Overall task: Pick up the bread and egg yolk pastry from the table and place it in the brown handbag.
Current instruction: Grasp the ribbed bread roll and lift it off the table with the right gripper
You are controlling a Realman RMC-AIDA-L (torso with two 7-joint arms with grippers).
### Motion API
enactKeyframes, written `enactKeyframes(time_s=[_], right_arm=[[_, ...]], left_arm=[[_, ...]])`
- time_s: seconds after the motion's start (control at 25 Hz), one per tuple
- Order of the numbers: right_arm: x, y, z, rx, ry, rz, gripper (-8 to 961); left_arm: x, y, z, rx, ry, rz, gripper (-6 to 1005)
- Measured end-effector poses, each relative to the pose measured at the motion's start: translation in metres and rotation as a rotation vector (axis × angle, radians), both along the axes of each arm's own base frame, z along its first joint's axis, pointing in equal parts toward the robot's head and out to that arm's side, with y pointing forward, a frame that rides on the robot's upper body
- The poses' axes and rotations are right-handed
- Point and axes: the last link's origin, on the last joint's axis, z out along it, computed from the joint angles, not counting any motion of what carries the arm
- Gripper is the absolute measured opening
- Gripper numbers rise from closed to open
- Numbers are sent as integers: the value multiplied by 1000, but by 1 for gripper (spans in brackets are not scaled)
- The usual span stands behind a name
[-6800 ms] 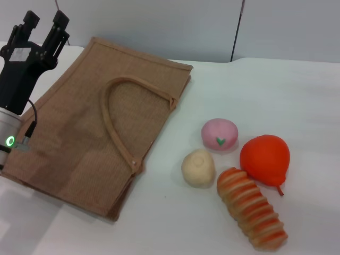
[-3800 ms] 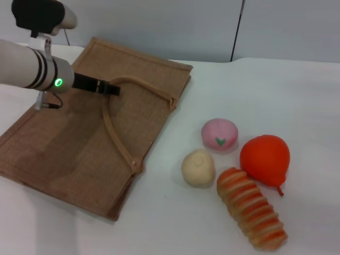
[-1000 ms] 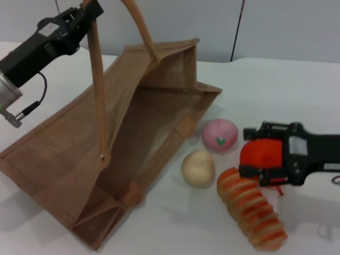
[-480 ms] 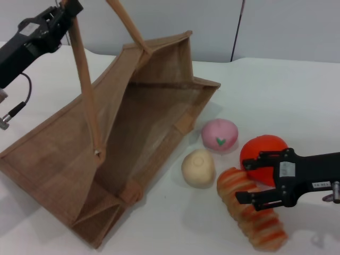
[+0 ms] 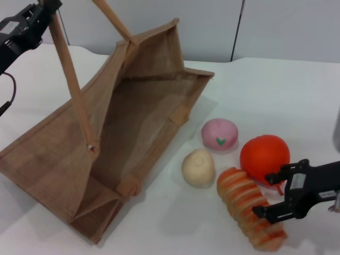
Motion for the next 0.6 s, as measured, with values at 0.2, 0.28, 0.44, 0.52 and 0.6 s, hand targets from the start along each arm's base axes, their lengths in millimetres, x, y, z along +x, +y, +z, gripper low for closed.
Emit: enactKeyframes(time_s=[0.2, 0.28, 0.44, 0.52, 0.6], right_arm=[[-8, -7, -12, -26, -102, -15, 854], [-12, -10, -17, -36, -131, -9, 854], [-12, -12, -21, -37, -177, -17, 854], [-11, -12, -24, -44, -184, -22, 854], [-10, -13, -27, -51, -190, -26, 854]], left_arm=[[-5, -3, 3, 13, -7, 18, 128], [-6, -4, 5, 23, -12, 23, 128], [-7, -4, 6, 30, -17, 23, 129], [-7, -4, 6, 31, -18, 22, 129], [-7, -4, 6, 31, -18, 22, 129]])
